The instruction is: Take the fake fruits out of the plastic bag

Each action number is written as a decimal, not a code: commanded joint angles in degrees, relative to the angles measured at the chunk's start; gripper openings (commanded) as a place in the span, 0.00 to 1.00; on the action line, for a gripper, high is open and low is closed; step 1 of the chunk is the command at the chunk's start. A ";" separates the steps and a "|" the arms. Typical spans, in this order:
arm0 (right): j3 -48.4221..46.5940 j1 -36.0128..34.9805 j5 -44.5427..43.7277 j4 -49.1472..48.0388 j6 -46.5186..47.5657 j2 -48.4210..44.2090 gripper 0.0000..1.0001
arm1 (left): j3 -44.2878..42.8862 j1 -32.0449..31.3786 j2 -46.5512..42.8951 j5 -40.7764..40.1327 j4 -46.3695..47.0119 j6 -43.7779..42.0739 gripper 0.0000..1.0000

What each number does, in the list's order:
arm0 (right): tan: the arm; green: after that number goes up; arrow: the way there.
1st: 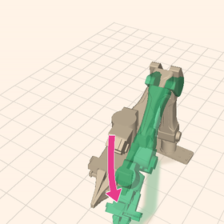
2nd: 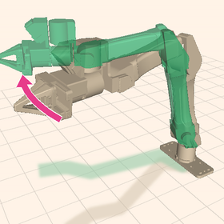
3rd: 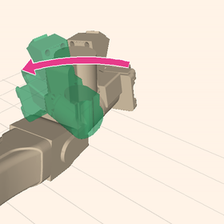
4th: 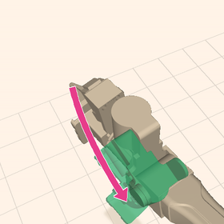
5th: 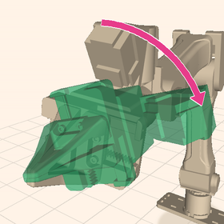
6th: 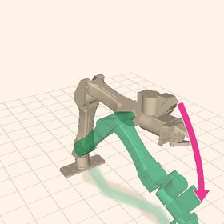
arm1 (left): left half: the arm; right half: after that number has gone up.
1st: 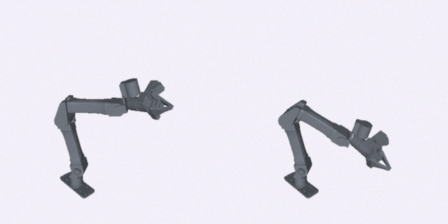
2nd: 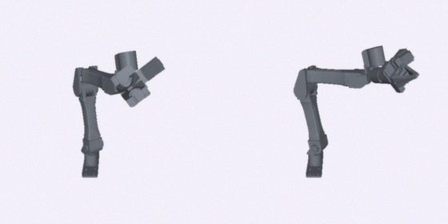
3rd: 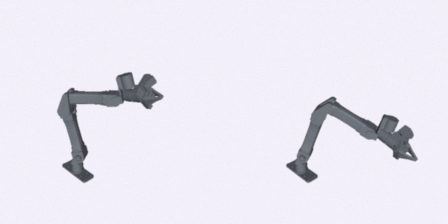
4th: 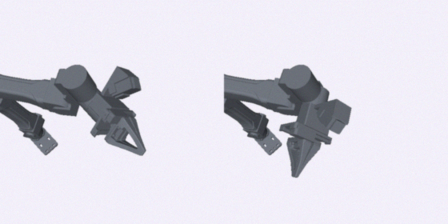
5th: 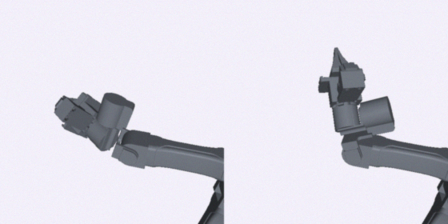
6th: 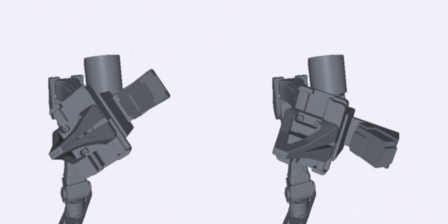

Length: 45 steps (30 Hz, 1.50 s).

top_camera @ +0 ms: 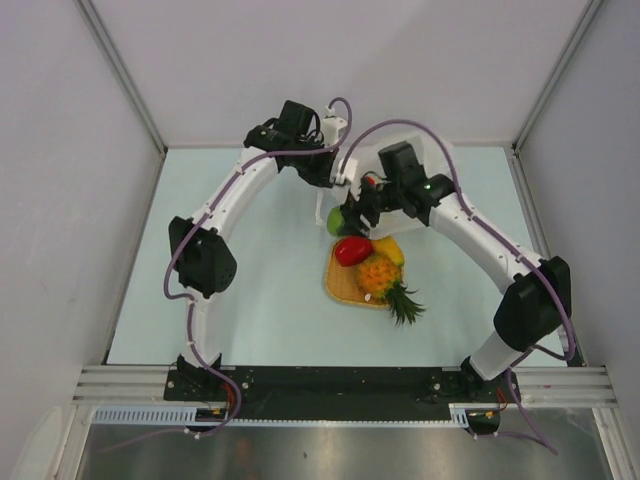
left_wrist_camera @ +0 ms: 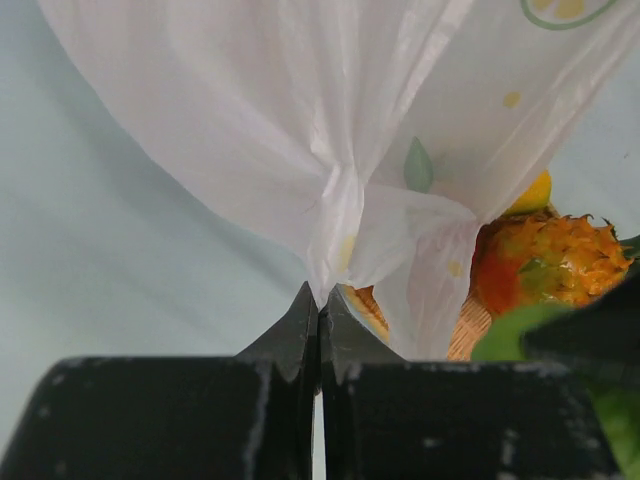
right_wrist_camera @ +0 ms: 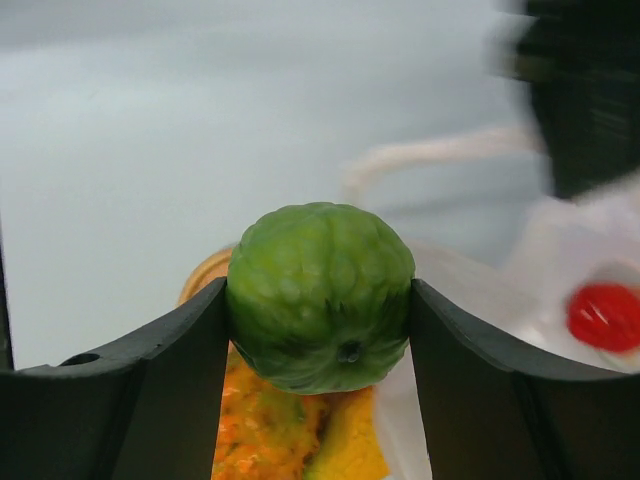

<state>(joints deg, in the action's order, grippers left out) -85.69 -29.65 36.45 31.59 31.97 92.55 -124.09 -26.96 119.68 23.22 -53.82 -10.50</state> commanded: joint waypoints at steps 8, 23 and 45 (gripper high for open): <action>0.70 -9.90 -2.87 17.18 33.15 5.44 0.48 | -0.71 0.59 -1.29 4.20 1.00 2.77 0.00; 0.61 -14.65 -6.74 21.40 38.17 9.57 0.49 | 3.59 0.59 -4.80 4.11 0.65 2.42 0.00; 0.61 -15.44 -11.31 23.69 37.73 14.94 0.55 | 4.47 0.51 -4.54 4.99 0.47 2.24 0.00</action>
<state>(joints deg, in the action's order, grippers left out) -84.84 -44.84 26.26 53.91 69.06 106.61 -119.44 -26.81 117.64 26.33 -54.08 -8.49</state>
